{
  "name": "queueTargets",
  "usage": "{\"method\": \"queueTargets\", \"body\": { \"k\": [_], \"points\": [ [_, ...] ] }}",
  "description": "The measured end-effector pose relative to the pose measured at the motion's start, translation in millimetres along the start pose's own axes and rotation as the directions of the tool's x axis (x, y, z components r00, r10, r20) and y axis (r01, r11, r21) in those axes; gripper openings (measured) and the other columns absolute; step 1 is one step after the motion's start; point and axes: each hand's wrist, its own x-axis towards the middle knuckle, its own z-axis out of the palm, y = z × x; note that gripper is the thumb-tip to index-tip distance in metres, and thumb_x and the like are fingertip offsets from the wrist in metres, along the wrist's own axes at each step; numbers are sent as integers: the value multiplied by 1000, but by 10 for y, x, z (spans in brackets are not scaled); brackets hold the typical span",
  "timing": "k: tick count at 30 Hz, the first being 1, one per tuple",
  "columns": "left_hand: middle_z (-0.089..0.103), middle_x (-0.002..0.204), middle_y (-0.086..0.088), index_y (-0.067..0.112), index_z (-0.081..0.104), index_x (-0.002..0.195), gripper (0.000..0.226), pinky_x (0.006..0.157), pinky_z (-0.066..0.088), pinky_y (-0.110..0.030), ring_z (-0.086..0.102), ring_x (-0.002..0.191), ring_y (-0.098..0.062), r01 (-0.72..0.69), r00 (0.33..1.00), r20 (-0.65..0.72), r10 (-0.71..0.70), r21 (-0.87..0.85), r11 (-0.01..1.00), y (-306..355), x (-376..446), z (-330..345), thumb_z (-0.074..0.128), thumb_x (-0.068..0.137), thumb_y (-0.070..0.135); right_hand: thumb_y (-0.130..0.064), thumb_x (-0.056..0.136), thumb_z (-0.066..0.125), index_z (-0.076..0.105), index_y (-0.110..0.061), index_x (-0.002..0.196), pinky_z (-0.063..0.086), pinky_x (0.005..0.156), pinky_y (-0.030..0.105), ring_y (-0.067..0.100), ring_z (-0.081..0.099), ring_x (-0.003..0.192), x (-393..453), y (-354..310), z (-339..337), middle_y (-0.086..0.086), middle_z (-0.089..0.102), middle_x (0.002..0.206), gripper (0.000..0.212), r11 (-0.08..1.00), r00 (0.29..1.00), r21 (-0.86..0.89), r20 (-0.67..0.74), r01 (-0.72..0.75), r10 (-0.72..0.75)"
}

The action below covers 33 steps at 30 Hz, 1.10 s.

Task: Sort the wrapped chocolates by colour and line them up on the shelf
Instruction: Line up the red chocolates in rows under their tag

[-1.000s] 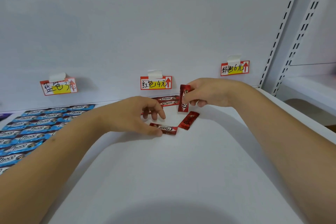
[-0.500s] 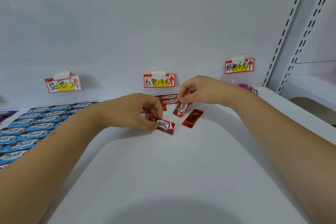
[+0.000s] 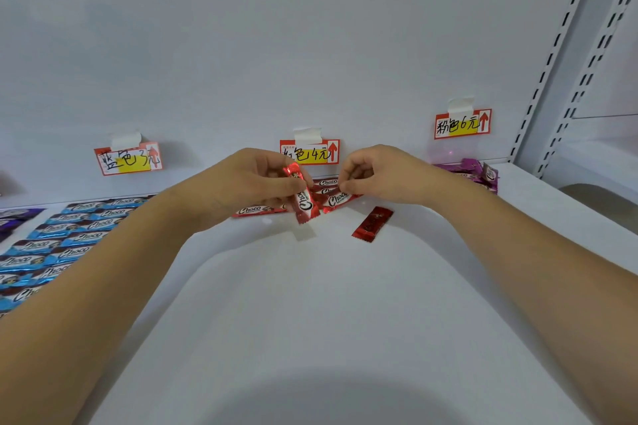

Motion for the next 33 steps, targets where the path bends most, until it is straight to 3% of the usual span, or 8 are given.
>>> {"method": "queueTargets", "body": {
  "k": [3,5,9,14,17,24,30,33],
  "points": [
    [73,84,10,14,75,99,16,70,45,-8,64,78,-1,-1,989,143,-24,174,985,28,-43,3,60,95,10,-18,86,72,66,-29,80,48,71,16,-1,62,72,35,4,118,-10,68,81,14,999,998,-35,-59,28,-30],
    [68,81,7,22,75,100,14,72,43,-12,58,75,-2,-7,972,227,-65,300,954,11,-54,27,64,94,16,-23,86,73,66,-28,82,45,68,12,-3,59,72,51,17,167,-13,66,81,9,992,997,-115,-63,46,-53],
    [63,90,4,35,64,102,28,77,46,-29,53,76,-5,-3,985,147,-93,549,836,-72,-1,54,77,79,46,-34,87,71,67,-27,90,35,62,13,-2,53,76,47,42,130,-15,60,84,8,947,993,-312,-56,81,-104],
    [59,84,10,32,59,94,43,72,44,-28,52,73,-8,77,969,117,-216,690,719,-43,-33,45,77,69,62,-41,82,74,67,-32,94,44,71,17,2,57,83,15,38,80,-14,64,90,17,931,991,-339,35,135,-131],
    [62,79,8,29,64,89,30,70,44,-27,52,67,-5,49,968,146,-203,687,725,-61,-30,16,78,74,51,-38,83,74,67,-32,94,47,76,21,3,58,85,24,53,88,-12,67,93,14,922,990,-359,46,142,-135],
    [66,83,6,29,66,85,16,65,45,-25,52,61,-3,-10,977,165,-133,664,748,-136,-9,-69,76,76,37,-34,84,73,68,-29,93,35,62,9,-6,53,72,7,55,58,-13,66,89,11,919,990,-368,44,138,-131],
    [64,76,17,31,67,84,15,75,52,-33,59,70,-5,16,986,115,-123,662,750,-143,-46,-133,77,74,38,-34,85,72,67,-28,95,36,60,8,0,52,71,-4,21,25,-12,64,90,12,931,990,-338,26,138,-137],
    [65,83,16,31,69,88,17,76,51,-27,59,75,-3,31,994,50,-93,705,708,-173,-126,-190,77,75,38,-32,84,73,67,-29,88,38,61,11,1,51,67,-23,-18,4,-10,66,86,8,950,988,-275,-10,146,-155]
  ]
}}
